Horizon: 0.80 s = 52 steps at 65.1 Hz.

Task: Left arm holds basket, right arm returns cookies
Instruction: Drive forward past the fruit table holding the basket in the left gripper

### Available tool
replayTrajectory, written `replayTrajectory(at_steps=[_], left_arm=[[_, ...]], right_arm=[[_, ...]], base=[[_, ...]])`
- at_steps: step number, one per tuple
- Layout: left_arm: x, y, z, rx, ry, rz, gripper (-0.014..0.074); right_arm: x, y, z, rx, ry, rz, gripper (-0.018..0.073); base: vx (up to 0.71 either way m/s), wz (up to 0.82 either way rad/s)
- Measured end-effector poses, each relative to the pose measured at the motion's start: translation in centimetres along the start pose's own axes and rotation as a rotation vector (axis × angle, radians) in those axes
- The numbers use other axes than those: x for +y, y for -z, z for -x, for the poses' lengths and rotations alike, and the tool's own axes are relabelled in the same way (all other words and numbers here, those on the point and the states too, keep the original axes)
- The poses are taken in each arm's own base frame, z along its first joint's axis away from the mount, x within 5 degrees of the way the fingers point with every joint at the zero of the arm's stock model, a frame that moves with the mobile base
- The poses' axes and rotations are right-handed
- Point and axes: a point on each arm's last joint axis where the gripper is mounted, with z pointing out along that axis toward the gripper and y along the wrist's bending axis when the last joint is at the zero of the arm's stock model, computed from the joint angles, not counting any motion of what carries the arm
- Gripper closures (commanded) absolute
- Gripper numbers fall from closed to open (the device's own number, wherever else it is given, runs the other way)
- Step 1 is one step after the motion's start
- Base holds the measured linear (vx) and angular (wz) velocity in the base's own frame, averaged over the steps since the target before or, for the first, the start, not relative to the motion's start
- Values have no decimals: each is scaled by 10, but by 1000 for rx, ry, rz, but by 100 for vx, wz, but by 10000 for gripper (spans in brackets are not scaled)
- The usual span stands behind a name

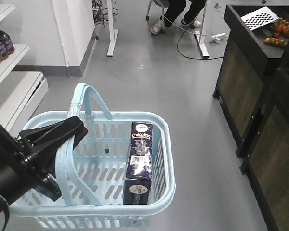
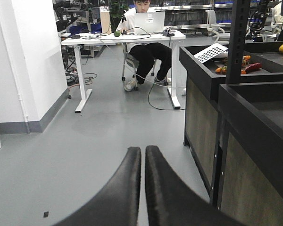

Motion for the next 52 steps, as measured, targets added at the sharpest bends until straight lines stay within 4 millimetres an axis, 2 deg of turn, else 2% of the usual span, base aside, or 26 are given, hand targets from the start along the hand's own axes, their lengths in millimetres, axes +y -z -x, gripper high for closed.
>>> replayTrajectory(at_steps=[52], left_arm=[[0, 0, 0, 0, 0, 0, 599]], right_arm=[[0, 0, 0, 0, 0, 0, 569]], base=[[44, 2]])
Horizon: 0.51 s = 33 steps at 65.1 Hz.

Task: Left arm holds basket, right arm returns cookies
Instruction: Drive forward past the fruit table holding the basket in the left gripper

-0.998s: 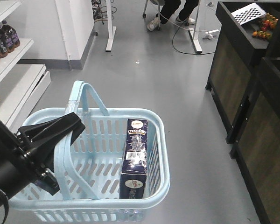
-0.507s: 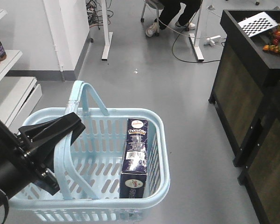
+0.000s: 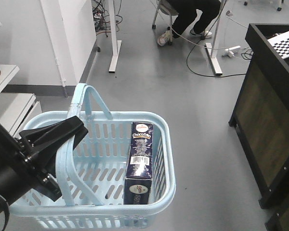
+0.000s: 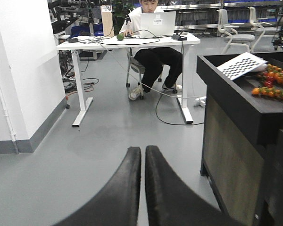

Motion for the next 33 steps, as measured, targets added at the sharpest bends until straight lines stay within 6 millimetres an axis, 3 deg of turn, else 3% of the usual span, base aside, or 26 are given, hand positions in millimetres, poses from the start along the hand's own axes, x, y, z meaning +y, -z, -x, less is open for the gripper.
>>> replayTrajectory(at_steps=[33], left_arm=[[0, 0, 0, 0, 0, 0, 599]], right_arm=[[0, 0, 0, 0, 0, 0, 569]], base=[[42, 9]])
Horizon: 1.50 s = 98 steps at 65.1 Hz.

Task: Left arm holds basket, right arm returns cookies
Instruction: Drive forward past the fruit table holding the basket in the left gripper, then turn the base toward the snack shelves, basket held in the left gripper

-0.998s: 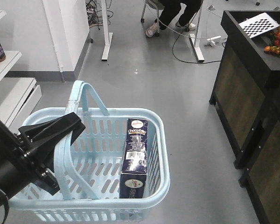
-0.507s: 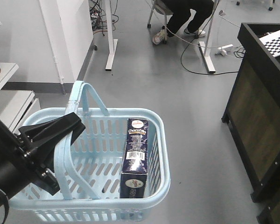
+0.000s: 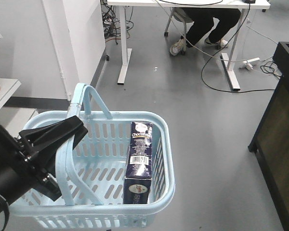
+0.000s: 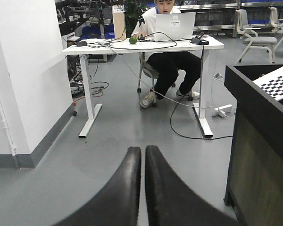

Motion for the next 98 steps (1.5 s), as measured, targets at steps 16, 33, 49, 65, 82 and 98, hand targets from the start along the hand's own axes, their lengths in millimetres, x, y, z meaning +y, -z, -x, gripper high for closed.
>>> replayTrajectory(at_steps=[16, 33, 49, 65, 82, 98], left_arm=[[0, 0, 0, 0, 0, 0, 599], [0, 0, 0, 0, 0, 0, 599], [0, 0, 0, 0, 1, 0, 599], [0, 0, 0, 0, 1, 0, 599], [0, 0, 0, 0, 1, 0, 599], [0, 0, 0, 0, 1, 0, 599]], right_arm=[[0, 0, 0, 0, 0, 0, 569], [0, 0, 0, 0, 0, 0, 569], [0, 0, 0, 0, 0, 0, 569], [0, 0, 0, 0, 0, 0, 569], [0, 0, 0, 1, 0, 0, 569], [0, 0, 0, 1, 0, 0, 569]], base=[[37, 7], [33, 9], [26, 23], [21, 41], [14, 49], [12, 50]])
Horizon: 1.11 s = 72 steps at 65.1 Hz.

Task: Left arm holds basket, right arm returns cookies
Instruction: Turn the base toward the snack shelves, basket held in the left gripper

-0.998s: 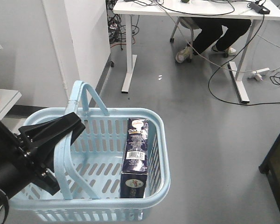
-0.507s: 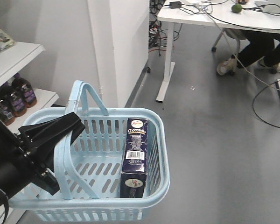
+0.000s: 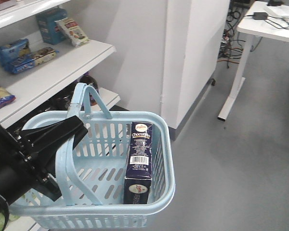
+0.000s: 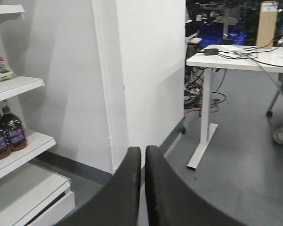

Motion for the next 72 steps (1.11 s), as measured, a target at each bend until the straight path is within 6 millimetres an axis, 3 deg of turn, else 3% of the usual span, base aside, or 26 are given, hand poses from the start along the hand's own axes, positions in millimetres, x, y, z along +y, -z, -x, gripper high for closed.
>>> replayTrajectory(at_steps=[72], left_arm=[[0, 0, 0, 0, 0, 0, 599]], right_arm=[[0, 0, 0, -1, 0, 0, 569]], base=[[11, 46]])
